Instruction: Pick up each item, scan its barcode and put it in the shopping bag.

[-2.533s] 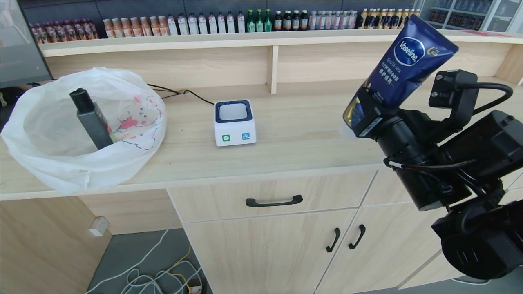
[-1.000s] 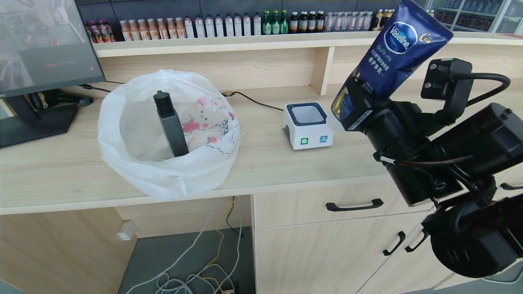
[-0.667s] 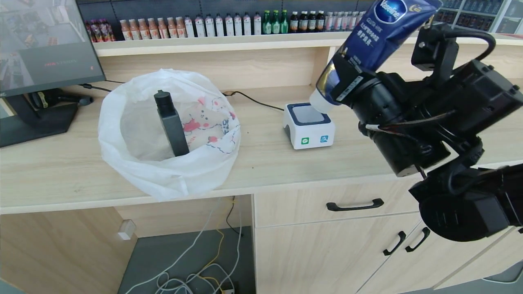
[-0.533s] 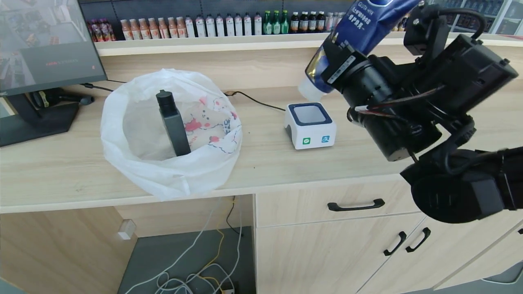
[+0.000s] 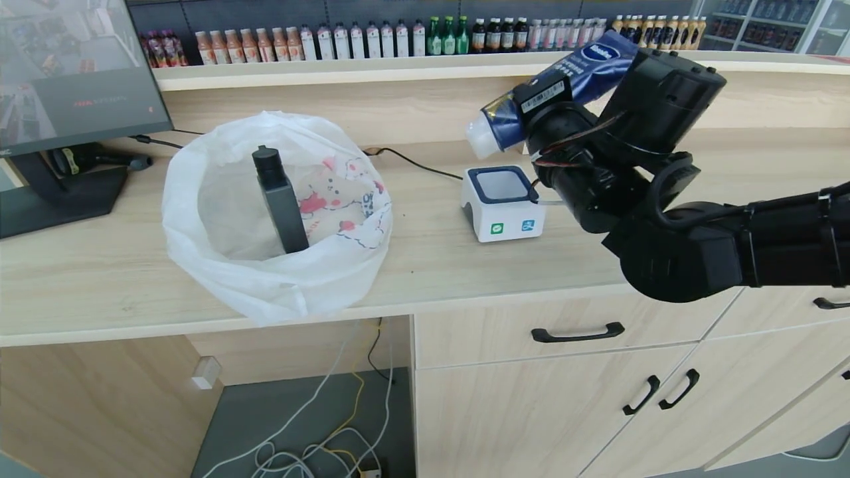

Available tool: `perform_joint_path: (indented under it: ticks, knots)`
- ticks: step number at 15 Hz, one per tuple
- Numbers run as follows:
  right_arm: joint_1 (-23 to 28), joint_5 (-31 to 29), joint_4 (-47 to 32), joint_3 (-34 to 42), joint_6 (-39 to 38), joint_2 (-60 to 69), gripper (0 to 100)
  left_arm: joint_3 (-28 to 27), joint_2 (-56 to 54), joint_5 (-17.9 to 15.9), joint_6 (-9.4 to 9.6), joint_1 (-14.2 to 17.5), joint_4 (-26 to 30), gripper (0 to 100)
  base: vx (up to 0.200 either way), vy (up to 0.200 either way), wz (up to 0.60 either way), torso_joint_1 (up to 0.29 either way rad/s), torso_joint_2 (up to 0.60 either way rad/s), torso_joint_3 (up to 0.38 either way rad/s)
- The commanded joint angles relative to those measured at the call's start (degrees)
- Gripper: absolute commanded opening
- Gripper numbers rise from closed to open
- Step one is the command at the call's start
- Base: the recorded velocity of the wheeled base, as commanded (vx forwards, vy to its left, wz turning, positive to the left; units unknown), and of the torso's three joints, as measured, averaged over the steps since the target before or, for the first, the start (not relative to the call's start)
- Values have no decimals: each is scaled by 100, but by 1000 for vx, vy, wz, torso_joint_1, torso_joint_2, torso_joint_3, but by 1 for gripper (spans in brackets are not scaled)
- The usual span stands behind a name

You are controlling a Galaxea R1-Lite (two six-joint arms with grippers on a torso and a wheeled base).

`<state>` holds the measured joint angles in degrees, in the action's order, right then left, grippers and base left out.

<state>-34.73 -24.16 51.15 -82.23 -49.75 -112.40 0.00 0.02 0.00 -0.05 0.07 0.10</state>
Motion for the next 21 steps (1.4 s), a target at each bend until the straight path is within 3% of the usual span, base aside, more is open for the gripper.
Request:
perform_joint_path:
  ticks: [1, 21]
  knots:
    - [98, -10, -220, -74, -430, -54, 0, 0, -2, 0, -4, 1, -1, 100, 0, 0, 0, 0, 0, 0]
    - [379, -18, -642, -109, -905, -502, 0, 0, -2, 0, 5, 1, -1, 100, 0, 0, 0, 0, 0, 0]
